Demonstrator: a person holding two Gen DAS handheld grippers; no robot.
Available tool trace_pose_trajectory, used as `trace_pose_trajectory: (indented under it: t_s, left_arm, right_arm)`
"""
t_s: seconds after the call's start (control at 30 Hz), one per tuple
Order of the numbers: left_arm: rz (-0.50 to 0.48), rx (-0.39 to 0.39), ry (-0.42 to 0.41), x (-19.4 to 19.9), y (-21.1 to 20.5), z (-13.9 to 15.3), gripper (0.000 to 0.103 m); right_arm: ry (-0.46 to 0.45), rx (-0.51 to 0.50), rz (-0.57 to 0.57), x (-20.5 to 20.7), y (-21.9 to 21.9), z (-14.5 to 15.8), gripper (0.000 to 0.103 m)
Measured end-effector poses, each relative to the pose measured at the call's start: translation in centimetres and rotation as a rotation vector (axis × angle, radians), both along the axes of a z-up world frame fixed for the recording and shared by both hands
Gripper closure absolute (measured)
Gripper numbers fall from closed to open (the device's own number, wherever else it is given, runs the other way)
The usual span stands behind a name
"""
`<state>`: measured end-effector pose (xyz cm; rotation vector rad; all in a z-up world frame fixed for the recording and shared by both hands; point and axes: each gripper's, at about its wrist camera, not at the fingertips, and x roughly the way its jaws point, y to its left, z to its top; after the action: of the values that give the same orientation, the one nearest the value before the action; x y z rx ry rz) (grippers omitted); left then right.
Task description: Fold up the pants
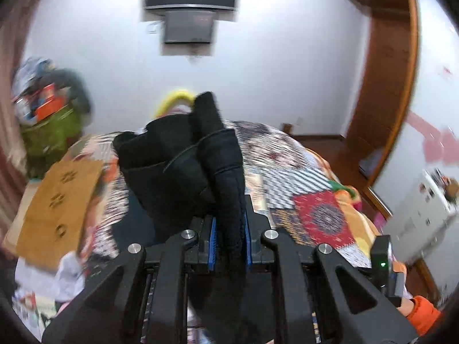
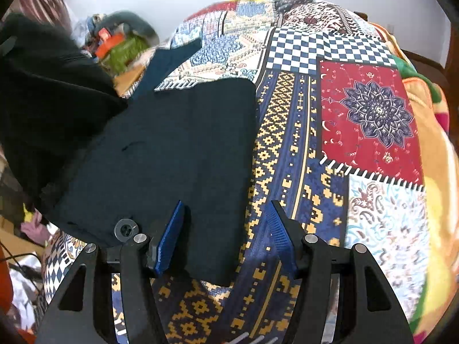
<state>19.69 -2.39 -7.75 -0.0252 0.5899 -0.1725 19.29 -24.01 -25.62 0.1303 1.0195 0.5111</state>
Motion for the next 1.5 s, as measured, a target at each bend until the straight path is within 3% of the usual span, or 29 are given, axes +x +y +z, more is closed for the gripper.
trace_pose_trajectory:
  t_s: [0.13, 0.27, 0.4, 0.5, 0.57, 0.6, 0.63, 0.77, 0.87, 0.93, 1.07, 1.33, 1.4, 1.5]
  left_arm:
    - [-0.121, -0.003, 0.081, 2.0, -4.9, -3.0, 0.089]
    - [-0.251, -0.03, 0.27, 3.3, -8.9, -8.7, 0.089]
    - [-0.325, 0.033, 0.393, 2.6, -11.9, -12.4, 0.087]
    - [-0.362, 0.093, 0.45, 2.0, -13.3, -13.5, 0.073]
    - [-0.382, 0.093, 0.447, 1.7, -13.0, -13.1, 0.046]
    - [-0.373, 0.086, 0.428, 1.4, -12.8, -12.6, 0.026]
    - [-0.337, 0.067, 0.379, 1.2, -11.7, -11.4, 0.017]
    - [-0.264, 0.039, 0.299, 2.0, -8.6, -8.4, 0.014]
    - [-0.143, 0.115, 0.249, 4.1, -5.8, -7.0, 0.004]
    - [-0.083, 0.162, 0.229, 5.8, -3.9, -6.8, 0.003]
    - [0.017, 0.272, 0.274, 10.1, -0.3, -8.8, 0.003]
    - [0.035, 0.372, 0.467, 16.2, 2.5, -17.5, 0.002]
    - [0.057, 0.415, 0.457, 16.5, 2.7, -19.0, 0.0]
    - [0.048, 0.388, 0.421, 15.9, 3.3, -19.2, 0.0]
  right_arm:
    - [0.002, 0.022, 0.016, -0.6, -0.7, 0.8, 0.047]
    - [-0.009, 0.02, -0.005, -1.7, -2.4, 1.3, 0.047]
    - [-0.019, 0.002, -0.034, -3.2, -4.3, 1.8, 0.047]
    - [-0.034, -0.032, -0.042, -4.3, -4.9, 2.1, 0.047]
    - [-0.035, -0.035, -0.043, -4.8, -5.1, 2.2, 0.047]
    - [-0.035, -0.035, -0.046, -5.0, -5.1, 2.2, 0.047]
    - [-0.035, -0.033, -0.047, -5.0, -5.2, 2.2, 0.047]
    - [-0.042, -0.011, -0.058, -5.0, -4.9, 2.5, 0.047]
    - [-0.056, 0.007, -0.048, -5.1, -4.2, 3.1, 0.047]
    - [-0.066, 0.016, -0.031, -5.2, -3.4, 3.4, 0.047]
    - [-0.054, 0.032, 0.007, -5.0, -1.7, 3.1, 0.047]
    - [-0.021, 0.004, 0.038, -3.2, 0.1, 1.6, 0.044]
    - [-0.027, -0.007, 0.071, -2.4, 0.1, 1.7, 0.044]
    - [-0.023, -0.011, 0.098, -0.6, -0.1, 1.9, 0.044]
